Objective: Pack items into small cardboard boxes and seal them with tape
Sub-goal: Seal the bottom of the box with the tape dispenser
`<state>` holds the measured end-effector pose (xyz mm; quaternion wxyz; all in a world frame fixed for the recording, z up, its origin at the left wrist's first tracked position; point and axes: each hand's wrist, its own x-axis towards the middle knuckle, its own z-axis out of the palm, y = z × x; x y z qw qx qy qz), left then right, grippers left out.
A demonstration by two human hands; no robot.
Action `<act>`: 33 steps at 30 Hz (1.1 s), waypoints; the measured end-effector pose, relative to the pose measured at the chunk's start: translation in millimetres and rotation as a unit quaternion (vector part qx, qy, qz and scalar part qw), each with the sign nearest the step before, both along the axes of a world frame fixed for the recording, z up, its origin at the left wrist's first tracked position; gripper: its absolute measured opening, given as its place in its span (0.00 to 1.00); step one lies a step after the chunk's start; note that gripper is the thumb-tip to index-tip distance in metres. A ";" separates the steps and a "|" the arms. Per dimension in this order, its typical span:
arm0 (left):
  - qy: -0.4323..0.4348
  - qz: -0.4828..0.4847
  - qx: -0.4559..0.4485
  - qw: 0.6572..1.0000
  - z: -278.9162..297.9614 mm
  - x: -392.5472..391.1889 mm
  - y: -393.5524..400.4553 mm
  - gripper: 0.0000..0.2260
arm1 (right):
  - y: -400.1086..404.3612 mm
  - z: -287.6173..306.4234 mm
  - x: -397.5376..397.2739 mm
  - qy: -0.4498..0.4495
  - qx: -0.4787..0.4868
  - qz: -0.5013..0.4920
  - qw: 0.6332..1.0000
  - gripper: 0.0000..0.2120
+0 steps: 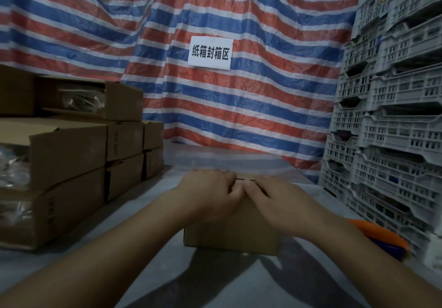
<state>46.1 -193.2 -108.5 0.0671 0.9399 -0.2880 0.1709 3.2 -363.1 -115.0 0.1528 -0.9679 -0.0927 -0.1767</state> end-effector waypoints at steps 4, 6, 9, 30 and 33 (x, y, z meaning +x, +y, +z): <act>0.019 -0.004 -0.001 1.000 0.9 3.2 5.4 0.26 | -1.7 -5.4 2.9 -0.023 -0.027 -0.018 0.999 0.25; 0.020 -0.001 -0.005 1.000 0.1 3.6 5.8 0.26 | -1.6 -6.8 3.9 -0.038 -0.023 -0.032 0.998 0.24; 0.010 0.012 -0.025 1.000 -2.4 3.5 3.7 0.25 | -0.8 -8.8 4.6 -0.059 -0.001 -0.035 0.998 0.20; 0.073 0.009 -0.575 0.815 -43.5 7.6 21.1 0.23 | 3.6 -32.3 2.2 -0.152 0.322 -0.090 0.930 0.25; 0.119 0.056 -0.581 0.803 -48.9 6.1 17.7 0.26 | 4.2 -38.4 3.9 -0.135 0.352 -0.094 0.922 0.27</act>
